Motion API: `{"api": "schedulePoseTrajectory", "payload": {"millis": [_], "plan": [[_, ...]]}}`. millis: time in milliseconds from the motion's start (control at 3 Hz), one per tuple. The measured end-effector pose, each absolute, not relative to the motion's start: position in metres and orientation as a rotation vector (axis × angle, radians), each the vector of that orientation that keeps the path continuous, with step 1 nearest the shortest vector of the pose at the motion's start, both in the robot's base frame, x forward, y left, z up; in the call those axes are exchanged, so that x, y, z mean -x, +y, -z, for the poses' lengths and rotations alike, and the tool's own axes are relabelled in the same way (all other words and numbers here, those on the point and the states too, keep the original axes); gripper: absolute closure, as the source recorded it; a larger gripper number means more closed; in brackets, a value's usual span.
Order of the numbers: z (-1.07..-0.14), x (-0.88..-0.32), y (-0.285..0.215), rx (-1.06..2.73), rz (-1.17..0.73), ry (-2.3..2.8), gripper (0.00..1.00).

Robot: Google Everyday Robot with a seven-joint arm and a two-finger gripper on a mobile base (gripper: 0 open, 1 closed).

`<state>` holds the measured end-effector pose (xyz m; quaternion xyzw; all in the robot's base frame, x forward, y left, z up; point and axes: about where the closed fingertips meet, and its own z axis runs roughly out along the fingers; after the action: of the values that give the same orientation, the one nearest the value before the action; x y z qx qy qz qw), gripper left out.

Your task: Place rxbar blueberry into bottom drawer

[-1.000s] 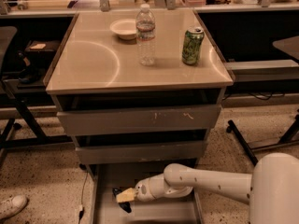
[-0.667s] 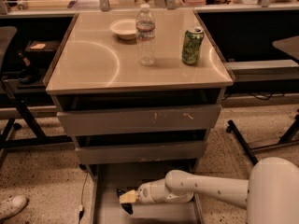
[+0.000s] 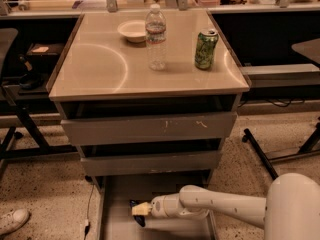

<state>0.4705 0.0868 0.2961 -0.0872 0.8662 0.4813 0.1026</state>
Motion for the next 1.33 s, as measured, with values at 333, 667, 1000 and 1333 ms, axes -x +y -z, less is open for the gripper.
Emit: {"api": "schedulePoseTrajectory", "payload": {"millis": [333, 667, 1000, 1333], "plan": [[-0.263, -0.487, 0.069, 0.113, -1.328, 2.562, 1.00], [-0.235, -0.500, 0.056, 0.019, -1.254, 2.589, 1.00], [-0.205, -0.507, 0.052, -0.048, -1.223, 2.633, 1.00], [-0.176, -0.509, 0.056, -0.083, -1.224, 2.686, 1.00]]}}
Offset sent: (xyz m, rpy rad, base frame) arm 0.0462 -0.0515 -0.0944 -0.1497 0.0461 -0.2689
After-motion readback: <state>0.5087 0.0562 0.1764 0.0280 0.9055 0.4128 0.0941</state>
